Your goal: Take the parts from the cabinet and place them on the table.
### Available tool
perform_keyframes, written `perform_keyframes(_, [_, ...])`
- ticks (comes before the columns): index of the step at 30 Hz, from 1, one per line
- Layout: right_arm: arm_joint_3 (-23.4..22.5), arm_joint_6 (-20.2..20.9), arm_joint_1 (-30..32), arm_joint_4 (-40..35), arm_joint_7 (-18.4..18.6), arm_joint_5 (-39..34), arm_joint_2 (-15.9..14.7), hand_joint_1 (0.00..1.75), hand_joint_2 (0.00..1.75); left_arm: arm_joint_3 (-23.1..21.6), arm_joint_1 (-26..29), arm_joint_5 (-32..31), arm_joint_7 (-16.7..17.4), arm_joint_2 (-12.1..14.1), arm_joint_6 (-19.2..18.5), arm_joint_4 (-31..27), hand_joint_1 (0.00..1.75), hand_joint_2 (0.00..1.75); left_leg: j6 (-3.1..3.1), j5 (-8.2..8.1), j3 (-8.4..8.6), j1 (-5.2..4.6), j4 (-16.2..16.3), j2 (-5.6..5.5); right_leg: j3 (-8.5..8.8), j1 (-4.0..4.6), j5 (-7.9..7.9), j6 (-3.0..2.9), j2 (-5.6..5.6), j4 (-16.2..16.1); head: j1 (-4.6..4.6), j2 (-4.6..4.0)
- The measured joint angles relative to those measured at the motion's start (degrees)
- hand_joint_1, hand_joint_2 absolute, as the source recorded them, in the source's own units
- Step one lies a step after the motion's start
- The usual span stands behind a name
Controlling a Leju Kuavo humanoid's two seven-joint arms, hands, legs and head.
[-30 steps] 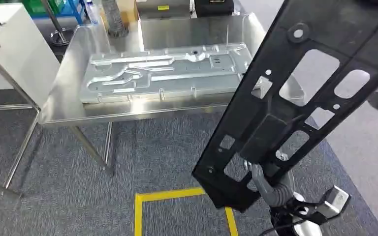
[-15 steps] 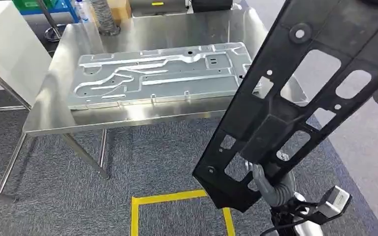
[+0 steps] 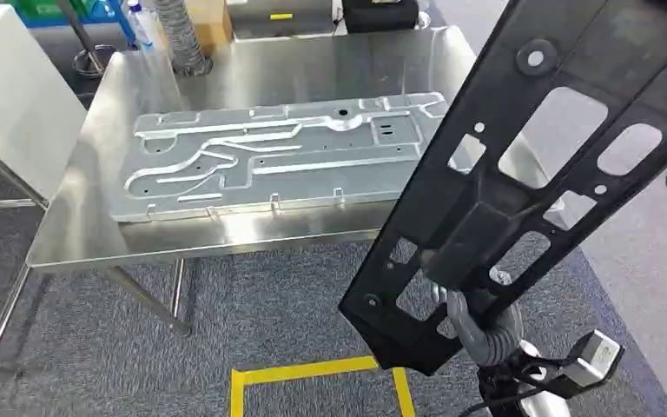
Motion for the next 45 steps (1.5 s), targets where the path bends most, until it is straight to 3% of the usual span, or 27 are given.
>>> perform_keyframes(1, [0.0,0.0,0.0,0.0,0.0,0.0,0.0,1.64,1.75,0.0,0.0,0.0,0.0,0.1,0.0,0.0,0.0,1.75,0.14,-0.49,0.54,0.08,-0.2,0.02,-2.92,0.08,-0.24,0.0,0.0,4.3,-0.02,0.0])
perform_keyframes(3, [0.0,0.0,0.2,-0.1,-0.1,0.1,0.0,1.64,1.75,0.0,-0.2,-0.1,0.0,0.1,0.0,0.0,0.0,1.75,0.2,-1.71,1.66,0.15,-0.2,-0.04,-8.8,-0.11,-4.35,0.62,-0.01,10.8,0.0,0.0])
perform_keyframes(5, [0.0,0.0,0.4,-0.1,0.0,0.2,0.0,1.64,1.75,0.0,-0.1,-0.2,0.0,0.0,0.0,0.0,0.0,1.75,0.12,-3.21,3.5,0.18,-0.2,-0.17,-12.44,-0.14,-8.5,1.03,-0.01,11.9,0.0,0.0])
perform_keyframes(6, [0.0,0.0,0.4,-0.1,0.0,0.3,0.0,1.64,1.75,0.0,0.0,-0.2,0.0,0.0,0.0,0.0,0.0,1.75,0.05,-4.04,4.67,0.23,-0.2,-0.22,-13.09,-0.14,-8.15,1.05,-0.02,10.0,0.0,0.0])
perform_keyframes(7, [0.0,0.0,0.5,-0.1,0.0,0.3,0.0,1.64,1.75,0.0,0.0,-0.2,0.0,0.0,0.0,0.0,0.0,1.75,-0.07,-4.96,5.99,0.27,-0.2,-0.25,-13.02,-0.14,-5.78,1.08,-0.02,6.6,0.0,0.0])
perform_keyframes(8, [0.0,-0.1,0.6,-0.2,0.0,0.3,0.0,1.64,1.75,0.0,-0.1,-0.2,0.0,-0.1,0.0,0.0,0.0,1.75,-0.26,-5.92,7.25,0.32,-0.2,-0.25,-12.66,-0.14,-1.24,1.05,-0.04,2.5,0.0,0.0])
perform_keyframes(9, [0.0,-0.2,0.7,-0.2,0.0,0.3,0.0,1.64,1.75,0.0,0.0,-0.2,0.0,-0.2,0.0,0.0,0.0,1.75,-0.57,-6.81,7.52,0.31,-0.2,-0.25,-12.58,-0.12,5.26,0.77,-0.11,-1.4,0.0,0.0])
perform_keyframes(10, [0.0,-0.2,0.8,-0.2,0.0,0.3,0.0,1.64,1.75,0.0,-0.1,-0.2,0.1,-0.2,0.0,0.0,0.0,1.75,-0.83,-7.84,8.58,0.11,0.7,-0.44,-13.23,0.12,9.1,0.22,-0.35,-3.3,0.0,0.0])
perform_keyframes(11, [0.0,-0.2,1.0,-0.2,0.1,0.5,0.0,1.64,1.75,0.0,-0.3,-0.3,0.0,-0.1,0.0,0.0,0.0,1.75,-1.33,-8.56,8.27,0.04,0.3,-0.52,-12.98,0.24,8.29,-0.6,-0.31,-3.0,0.0,0.0])
perform_keyframes(14, [0.0,-0.3,1.0,-0.6,0.1,0.5,0.0,1.64,1.75,0.0,-0.5,-0.3,0.1,0.0,0.0,0.0,0.0,1.75,-2.17,-8.48,9.56,0.0,0.6,-0.49,-11.62,0.01,7.86,-1.76,-0.03,-3.7,-0.02,0.0])
perform_keyframes(15, [0.0,-0.3,1.1,-0.8,0.1,0.5,0.0,1.64,1.75,0.0,-0.5,-0.3,0.0,0.0,0.0,0.0,0.0,1.75,-2.61,-8.48,8.83,0.23,2.6,-0.31,-10.74,0.03,7.7,-1.98,-0.09,-4.0,0.0,0.0])
perform_keyframes(17, [0.0,-0.2,0.9,-0.8,0.1,0.5,0.0,1.64,1.75,0.0,-0.6,-0.3,0.0,0.0,-0.1,0.0,0.0,1.75,-3.2,-9.95,3.84,0.6,10.9,-0.05,-9.57,0.02,6.81,-2.45,-0.26,-4.3,-0.02,0.0])
perform_keyframes(19, [0.0,-0.2,0.5,-0.7,0.3,1.0,0.0,1.64,1.75,0.0,-0.5,-0.3,0.1,0.0,-0.2,0.0,0.0,1.75,-3.71,-14.96,-1.1,1.05,16.7,0.03,-8.57,0.02,5.78,-2.46,-0.21,-4.4,-0.02,0.0])
perform_keyframes(20, [-0.1,-0.3,0.2,-0.6,0.4,1.2,0.0,1.64,1.75,0.0,-0.4,-0.4,0.1,0.0,-0.2,0.0,0.0,1.75,-3.81,-16.39,-2.38,1.26,17.0,0.07,-7.93,0.02,5.26,-2.45,-0.06,-4.4,-0.02,0.0])
perform_keyframes(21, [-0.1,-0.3,-0.6,-0.4,0.8,1.5,-0.1,1.64,1.75,0.0,-0.3,-0.6,0.1,0.0,-0.3,0.0,0.0,1.75,-3.79,-16.02,-2.83,1.44,15.5,0.09,-7.16,0.03,4.66,-2.39,0.09,-4.4,-0.02,0.0])
perform_keyframes(22, [-0.3,-0.3,-1.6,-0.1,1.3,1.9,-0.5,1.64,1.75,0.0,-0.3,-0.7,0.2,0.0,-0.4,0.0,0.0,1.75,-3.67,-13.72,-2.54,1.5,12.4,0.09,-6.35,0.05,4.08,-2.29,0.19,-4.4,-0.02,0.0])
perform_keyframes(24, [-0.7,-0.9,-4.3,0.6,2.1,3.4,-1.6,1.64,1.75,-0.1,-0.4,-0.7,0.2,0.0,-0.7,0.0,0.0,1.75,-3.06,-4.49,-1.3,1.46,4.1,0.1,-4.84,0.09,2.98,-1.98,0.22,-4.5,-0.02,0.0])
perform_keyframes(25, [-1.1,-1.5,-6.8,2.0,2.5,4.9,-2.9,1.64,1.75,-0.1,-0.3,-0.8,0.3,0.0,-0.9,0.0,0.0,1.75,-2.78,-0.77,-1.61,1.32,2.2,0.07,-4.35,0.15,2.58,-1.68,0.38,-4.1,0.02,0.0])
perform_keyframes(28, [-2.1,-2.2,-14.4,6.4,3.8,7.6,-6.6,1.64,1.75,-0.3,-1.0,-0.9,0.5,0.0,-1.4,0.0,0.0,1.75,-1.9,-0.84,-1.25,0.5,2.2,0.14,-4.52,-0.14,2.06,-0.43,0.79,-4.7,0.0,0.0])
perform_keyframes(30, [-2.9,-2.2,-18.0,8.2,4.2,7.7,-8.6,1.64,1.75,-0.6,-1.4,-0.9,0.5,0.0,-1.6,0.0,0.0,1.75,-1.19,-0.41,-0.4,1.03,0.7,0.07,-4.16,-0.22,1.27,0.27,0.42,-4.2,0.0,0.0])
perform_keyframes(31, [-3.1,-2.2,-19.4,9.0,4.2,7.7,-9.2,1.64,1.75,-0.6,-1.4,-0.9,0.5,0.0,-1.6,0.0,0.0,1.75,-0.81,-0.48,-0.08,1.05,0.4,0.03,-5.27,0.04,-0.01,0.3,0.26,-2.1,0.0,0.0])
perform_keyframes(34, [-3.1,-2.4,-21.0,11.0,4.1,8.1,-10.3,1.64,1.75,-0.9,-1.6,-0.9,0.5,0.1,-1.7,0.0,0.0,1.75,-0.16,-0.94,0.17,0.87,0.4,0.01,-12.75,0.02,-4.34,0.51,0.27,10.3,0.0,0.0])
perform_keyframes(36, [-3.0,-8.1,-21.9,12.0,4.2,15.6,-11.1,1.64,1.75,-1.1,-1.5,-1.4,-0.9,0.1,-1.6,0.0,0.0,1.75,-0.2,-1.36,0.39,0.87,0.7,-0.25,-14.86,0.01,-2.14,0.64,0.26,11.3,0.0,0.0])
perform_keyframes(38, [-0.2,-18.4,-29.8,15.5,7.4,34.1,-14.0,1.64,1.75,-1.6,-1.6,-1.9,-1.8,0.0,-1.5,0.0,0.0,1.75,-0.62,-2.09,0.48,0.81,1.5,-0.51,-13.21,-0.11,3.87,0.46,0.24,4.1,0.02,0.0])
perform_keyframes(39, [2.7,-21.4,-38.4,19.7,9.8,46.4,-15.6,1.64,1.75,-2.0,-2.0,-2.0,-2.0,0.0,-1.5,0.0,0.0,1.75,-0.89,-2.54,0.23,0.58,2.2,-0.09,-11.92,-0.14,7.13,0.29,0.28,-0.8,0.02,0.0])
perform_keyframes(42, [15.2,-21.9,-60.0,37.4,11.9,83.4,-15.2,1.64,1.75,-3.0,-3.9,-2.4,-2.6,0.0,-1.6,0.0,0.0,1.75,-1.52,-2.69,-0.59,0.37,2.8,0.97,-11.82,0.39,6.81,-0.53,0.57,-2.5,0.0,0.0])
perform_keyframes(45, [24.8,-23.6,-68.6,53.6,12.2,97.5,-11.6,1.64,1.75,-3.1,-4.9,-2.0,-3.3,-0.2,-1.6,0.0,0.0,1.75,-2.28,-2.82,-0.5,0.55,2.5,0.56,-10.88,0.19,7.22,-1.51,-0.01,-3.7,-0.04,0.0])
